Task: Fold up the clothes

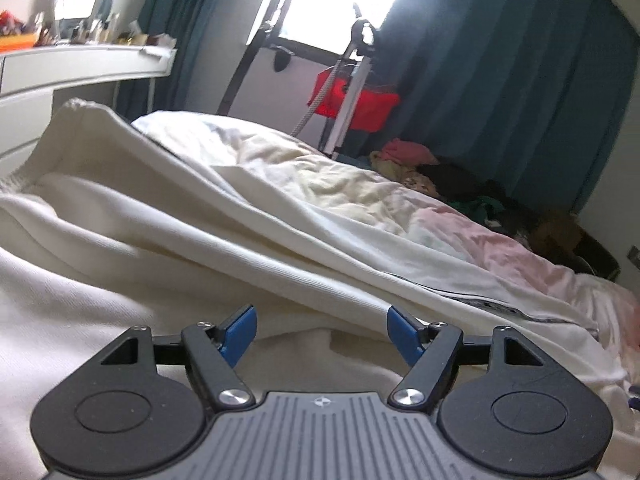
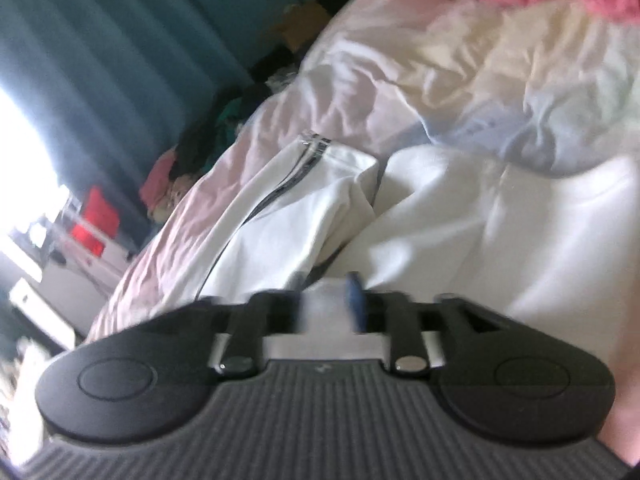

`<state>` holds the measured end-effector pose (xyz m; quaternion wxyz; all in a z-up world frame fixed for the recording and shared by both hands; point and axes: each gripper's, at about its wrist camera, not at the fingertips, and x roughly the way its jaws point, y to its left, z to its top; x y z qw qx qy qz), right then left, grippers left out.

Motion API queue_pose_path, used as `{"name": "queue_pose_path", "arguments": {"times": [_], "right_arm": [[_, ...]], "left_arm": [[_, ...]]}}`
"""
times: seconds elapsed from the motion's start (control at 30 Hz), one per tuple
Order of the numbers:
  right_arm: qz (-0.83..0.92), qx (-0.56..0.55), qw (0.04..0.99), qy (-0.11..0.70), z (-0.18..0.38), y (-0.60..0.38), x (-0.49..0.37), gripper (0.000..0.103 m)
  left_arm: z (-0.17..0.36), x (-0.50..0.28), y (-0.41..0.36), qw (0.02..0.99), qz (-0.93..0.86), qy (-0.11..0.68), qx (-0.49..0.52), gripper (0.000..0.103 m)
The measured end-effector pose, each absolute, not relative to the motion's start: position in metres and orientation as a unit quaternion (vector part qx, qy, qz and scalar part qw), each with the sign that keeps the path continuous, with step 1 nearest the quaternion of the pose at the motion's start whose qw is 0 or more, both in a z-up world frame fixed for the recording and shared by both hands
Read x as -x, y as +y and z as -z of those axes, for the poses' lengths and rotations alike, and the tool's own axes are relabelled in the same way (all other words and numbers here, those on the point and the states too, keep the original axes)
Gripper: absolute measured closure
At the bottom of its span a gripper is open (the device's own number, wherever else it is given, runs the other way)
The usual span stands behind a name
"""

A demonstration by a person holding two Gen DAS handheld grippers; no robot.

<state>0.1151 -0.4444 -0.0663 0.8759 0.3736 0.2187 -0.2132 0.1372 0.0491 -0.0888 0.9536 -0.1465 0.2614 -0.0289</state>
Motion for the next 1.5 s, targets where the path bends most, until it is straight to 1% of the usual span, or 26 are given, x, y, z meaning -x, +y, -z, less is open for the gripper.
{"name": "queue_pose_path", "arguments": {"times": [0.07,0.2,0.33,0.43,0.5,0.6,0.63,0.67,0.8,0.9,0.93,1.13,1.2,1.37,1.43,1.5], "right_arm": [[0.207,-0.346,0.889,0.215,0.054,-0.435,-0.098,0.018],[0.204,-0.31,0.907,0.198,0.028,-0.417,-0.063,0.019],[0.211,-0.33,0.903,0.178,0.021,-0.419,-0.036,0.019],[0.244,-0.342,0.887,0.191,0.03,-0.432,-0.034,0.019],[0.266,-0.35,0.875,0.2,0.035,-0.44,-0.032,0.022],[0.298,-0.36,0.858,0.215,0.044,-0.453,-0.031,0.022],[0.306,-0.353,0.855,0.224,0.046,-0.453,-0.032,0.022],[0.311,-0.348,0.854,0.228,0.047,-0.454,-0.033,0.022],[0.331,-0.358,0.842,0.231,0.055,-0.465,-0.031,0.023],[0.346,-0.365,0.833,0.232,0.061,-0.474,-0.03,0.023],[0.351,-0.367,0.829,0.233,0.063,-0.476,-0.029,0.023],[0.36,-0.41,0.809,0.217,0.078,-0.497,-0.017,0.024],[0.353,-0.422,0.809,0.207,0.083,-0.503,-0.014,0.03],[0.333,-0.447,0.805,0.204,0.094,-0.51,-0.018,0.038],[0.324,-0.456,0.806,0.193,0.094,-0.511,-0.017,0.051],[0.315,-0.465,0.807,0.182,0.093,-0.512,-0.016,0.075]], "left_arm": [[0.079,-0.126,0.046,0.958,0.03,0.255,0.126,0.023],[0.06,-0.101,0.049,0.961,0.032,0.249,0.113,0.021],[0.046,-0.077,0.067,0.956,0.018,0.269,0.113,0.02],[0.042,-0.064,0.09,0.948,-0.006,0.293,0.124,0.02],[0.038,-0.058,0.11,0.942,-0.029,0.307,0.13,0.02],[0.026,-0.047,0.139,0.939,-0.072,0.303,0.148,0.019],[0.022,-0.043,0.149,0.937,-0.087,0.299,0.156,0.016],[0.017,-0.042,0.159,0.935,-0.1,0.298,0.164,0.016],[0.005,-0.045,0.188,0.93,-0.135,0.292,0.177,0.016],[0.006,-0.049,0.203,0.925,-0.162,0.294,0.176,0.015],[0.009,-0.05,0.208,0.921,-0.171,0.297,0.186,0.015],[0.026,-0.041,0.244,0.878,-0.184,0.301,0.323,0.016],[0.029,-0.037,0.252,0.87,-0.195,0.297,0.34,0.016],[0.04,-0.023,0.278,0.842,-0.225,0.295,0.391,0.017],[0.04,-0.013,0.286,0.838,-0.232,0.29,0.4,0.017],[0.04,-0.004,0.292,0.834,-0.239,0.288,0.405,0.017]]}}
